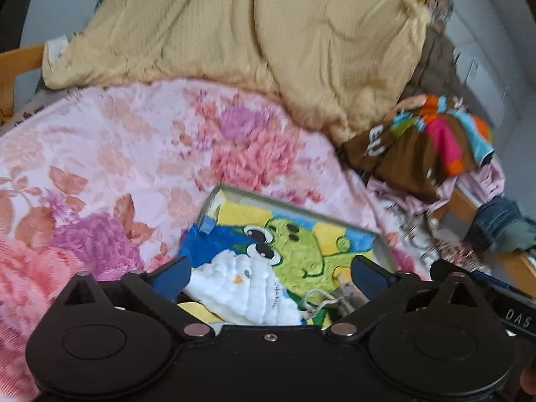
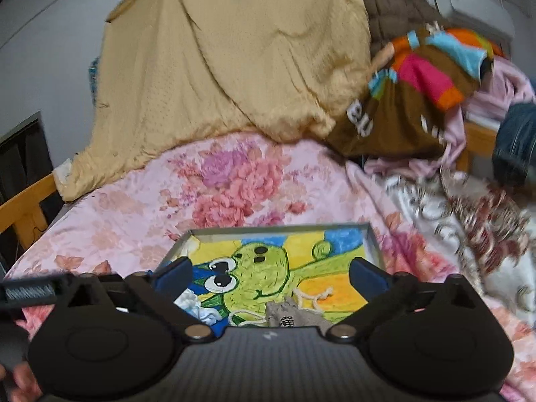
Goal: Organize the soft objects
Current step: 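Lower the towel into the cartoon tray and open the left gripper while the right releases the pouch there, then withdraw both grippers from the tray toward the remaining items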
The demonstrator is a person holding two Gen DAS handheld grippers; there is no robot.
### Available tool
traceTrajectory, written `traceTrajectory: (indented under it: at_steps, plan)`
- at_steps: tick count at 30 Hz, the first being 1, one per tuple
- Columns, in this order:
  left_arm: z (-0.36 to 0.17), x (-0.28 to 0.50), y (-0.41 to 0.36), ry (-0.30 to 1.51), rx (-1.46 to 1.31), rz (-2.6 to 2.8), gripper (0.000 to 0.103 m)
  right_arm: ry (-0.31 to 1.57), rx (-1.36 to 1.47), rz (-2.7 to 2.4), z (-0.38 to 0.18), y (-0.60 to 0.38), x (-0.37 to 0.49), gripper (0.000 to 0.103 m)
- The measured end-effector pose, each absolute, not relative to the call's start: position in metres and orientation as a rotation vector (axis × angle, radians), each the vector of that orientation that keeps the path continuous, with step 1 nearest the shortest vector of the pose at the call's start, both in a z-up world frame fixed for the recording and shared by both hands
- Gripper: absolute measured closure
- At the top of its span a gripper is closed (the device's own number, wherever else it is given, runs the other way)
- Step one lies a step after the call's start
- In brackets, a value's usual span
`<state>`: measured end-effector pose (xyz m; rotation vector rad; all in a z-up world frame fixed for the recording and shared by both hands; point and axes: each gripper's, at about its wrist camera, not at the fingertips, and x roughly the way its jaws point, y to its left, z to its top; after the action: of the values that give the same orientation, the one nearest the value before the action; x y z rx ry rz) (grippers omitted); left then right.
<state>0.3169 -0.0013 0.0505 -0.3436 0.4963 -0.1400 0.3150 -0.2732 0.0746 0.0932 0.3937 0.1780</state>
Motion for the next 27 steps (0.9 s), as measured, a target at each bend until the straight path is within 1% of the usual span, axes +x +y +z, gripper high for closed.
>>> traceTrajectory:
  at_steps: [7, 13, 19, 27]
  plan:
    - [0.071, 0.26, 0.004, 0.411, -0.308, -0.139, 0.001, 0.311, 0.061, 0.178, 0.09, -0.28, 0.259, 0.0]
    - [0.081, 0.213, 0.014, 0.42, -0.328, -0.178, 0.001, 0.258, 0.053, 0.162, 0.103, -0.291, 0.219, 0.0]
    - [0.087, 0.167, 0.028, 0.414, -0.268, -0.19, 0.001, 0.277, 0.064, 0.177, 0.101, -0.293, 0.188, 0.0]
    - [0.08, 0.13, 0.058, 0.438, -0.257, -0.16, 0.001, 0.311, 0.098, 0.239, 0.095, -0.274, 0.146, 0.0]
